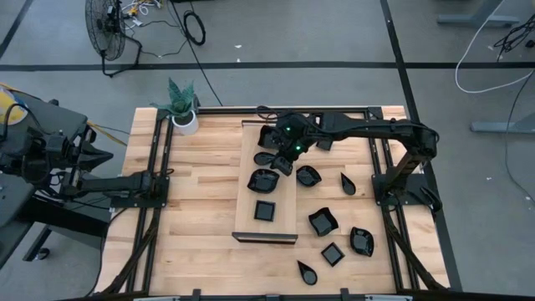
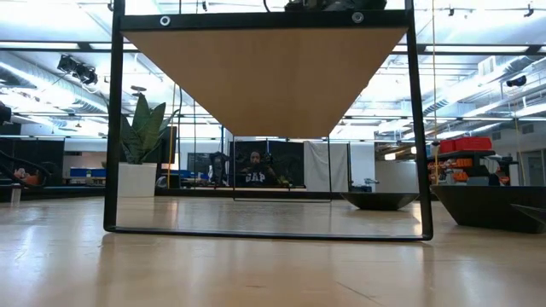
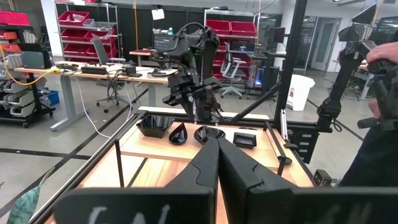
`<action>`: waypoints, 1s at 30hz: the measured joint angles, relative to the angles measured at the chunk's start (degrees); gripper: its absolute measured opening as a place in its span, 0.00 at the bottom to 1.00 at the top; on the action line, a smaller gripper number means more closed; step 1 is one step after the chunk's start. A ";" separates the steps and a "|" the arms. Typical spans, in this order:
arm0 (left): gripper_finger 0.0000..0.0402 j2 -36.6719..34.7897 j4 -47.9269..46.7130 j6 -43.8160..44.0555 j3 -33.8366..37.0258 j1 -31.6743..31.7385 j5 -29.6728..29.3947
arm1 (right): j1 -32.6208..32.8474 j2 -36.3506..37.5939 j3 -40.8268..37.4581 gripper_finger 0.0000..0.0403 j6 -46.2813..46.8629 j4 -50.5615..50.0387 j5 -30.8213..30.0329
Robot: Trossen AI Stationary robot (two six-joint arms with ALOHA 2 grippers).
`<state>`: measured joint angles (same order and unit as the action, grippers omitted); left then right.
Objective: Pick & Place Mini shaped plates
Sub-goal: Stack the leaf shaped plate on top of the leaf shaped plate on the shelf
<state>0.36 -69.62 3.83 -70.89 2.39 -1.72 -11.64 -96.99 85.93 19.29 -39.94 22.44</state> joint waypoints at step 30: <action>0.03 0.00 0.01 -0.02 -0.01 0.00 0.00 | -5.56 24.26 -34.04 0.32 5.97 2.70 -14.12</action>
<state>0.36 -69.61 3.81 -70.89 2.39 -1.72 -17.20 -72.73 51.89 25.26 -37.24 8.32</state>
